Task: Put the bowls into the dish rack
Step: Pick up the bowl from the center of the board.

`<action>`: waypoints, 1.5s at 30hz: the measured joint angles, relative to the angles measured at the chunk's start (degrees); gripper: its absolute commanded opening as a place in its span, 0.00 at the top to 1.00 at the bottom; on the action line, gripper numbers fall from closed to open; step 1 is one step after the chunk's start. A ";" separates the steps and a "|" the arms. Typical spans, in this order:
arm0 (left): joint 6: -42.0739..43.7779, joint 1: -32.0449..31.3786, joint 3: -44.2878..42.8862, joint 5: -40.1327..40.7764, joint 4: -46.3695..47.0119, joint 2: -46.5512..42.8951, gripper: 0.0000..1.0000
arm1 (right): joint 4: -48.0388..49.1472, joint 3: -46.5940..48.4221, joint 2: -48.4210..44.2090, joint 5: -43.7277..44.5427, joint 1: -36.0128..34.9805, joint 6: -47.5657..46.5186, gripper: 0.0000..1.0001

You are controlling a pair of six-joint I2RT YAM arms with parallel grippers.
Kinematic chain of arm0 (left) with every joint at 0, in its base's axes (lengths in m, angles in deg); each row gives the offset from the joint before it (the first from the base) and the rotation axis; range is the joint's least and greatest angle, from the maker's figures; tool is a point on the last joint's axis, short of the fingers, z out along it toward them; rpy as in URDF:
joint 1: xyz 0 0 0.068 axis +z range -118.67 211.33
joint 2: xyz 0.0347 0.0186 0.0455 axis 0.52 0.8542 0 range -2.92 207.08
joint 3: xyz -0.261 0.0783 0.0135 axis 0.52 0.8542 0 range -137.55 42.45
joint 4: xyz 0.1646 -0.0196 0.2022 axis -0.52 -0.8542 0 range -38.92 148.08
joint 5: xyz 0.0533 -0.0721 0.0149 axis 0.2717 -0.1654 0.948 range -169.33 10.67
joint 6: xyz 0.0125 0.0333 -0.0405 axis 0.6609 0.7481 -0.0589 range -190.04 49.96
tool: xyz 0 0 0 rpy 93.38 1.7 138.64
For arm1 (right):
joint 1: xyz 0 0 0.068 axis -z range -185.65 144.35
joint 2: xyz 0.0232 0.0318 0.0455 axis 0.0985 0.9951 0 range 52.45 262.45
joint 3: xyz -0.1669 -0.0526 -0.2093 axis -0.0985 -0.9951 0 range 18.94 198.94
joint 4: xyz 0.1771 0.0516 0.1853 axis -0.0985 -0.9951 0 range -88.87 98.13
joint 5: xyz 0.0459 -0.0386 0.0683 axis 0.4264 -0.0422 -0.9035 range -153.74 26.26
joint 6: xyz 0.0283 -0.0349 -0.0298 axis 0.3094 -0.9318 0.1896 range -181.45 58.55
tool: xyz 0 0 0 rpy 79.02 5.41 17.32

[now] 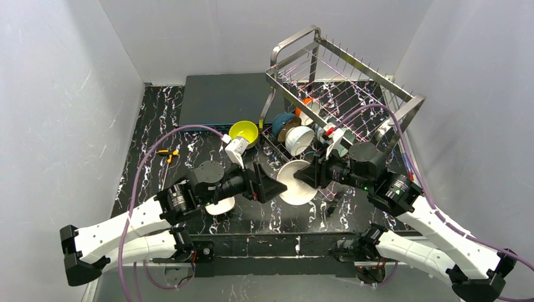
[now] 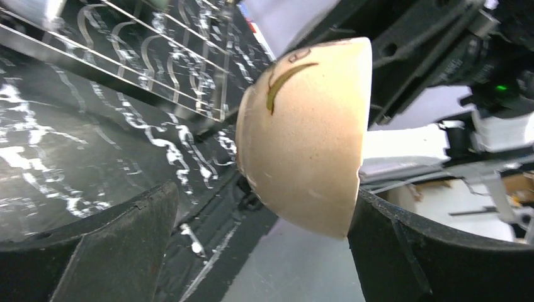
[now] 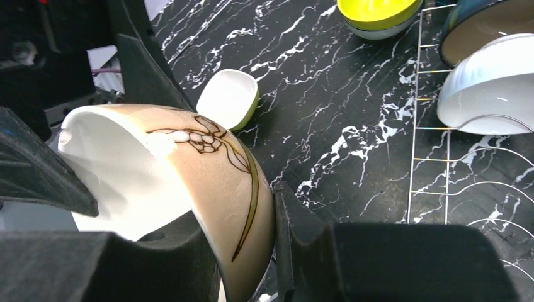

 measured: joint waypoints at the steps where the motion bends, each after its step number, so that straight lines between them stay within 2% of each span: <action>1: -0.63 0.13 1.51 -1.60 1.92 -0.66 0.02 | 0.48 -0.26 -0.26 -0.50 -0.02 0.02 0.99; 8: -3.13 0.35 4.79 -10.51 12.13 0.13 0.03 | 3.85 -0.66 -2.84 -2.91 0.00 0.07 0.99; 17: -2.93 0.35 4.37 -16.70 19.98 5.68 0.14 | 5.57 -1.36 -4.26 -4.74 0.17 -0.04 0.99; 20: -2.93 0.35 3.91 -17.90 21.62 7.58 0.21 | 5.60 -1.36 -4.15 -4.87 0.22 -0.07 0.99; 26: -2.43 0.33 3.32 -18.86 23.04 8.96 0.47 | 5.81 -1.38 -3.89 -3.93 0.35 -0.09 0.99; 31: -2.03 0.63 3.32 -17.77 22.14 9.07 0.76 | 6.03 -1.38 -3.06 -2.49 0.59 -0.48 0.99; 34: -2.03 0.63 3.34 -17.62 22.18 9.05 0.99 | 6.05 -1.38 -3.08 -2.38 0.59 -0.50 0.99; 35: -2.05 0.61 3.34 -17.53 22.21 9.05 1.00 | 6.03 -1.38 -3.08 -2.27 0.59 -0.50 0.96; 37: -2.10 0.61 3.45 -17.27 22.29 9.03 1.00 | 6.03 -1.38 -3.08 -2.12 0.59 -0.50 0.85; 41: -2.47 0.61 3.89 -16.31 22.56 8.70 1.00 | 5.99 -1.38 -3.08 -1.40 0.55 -0.48 0.54; 45: -2.51 0.61 5.25 -15.41 22.29 7.98 1.00 | 7.10 -1.38 -3.93 -0.50 0.46 0.68 0.37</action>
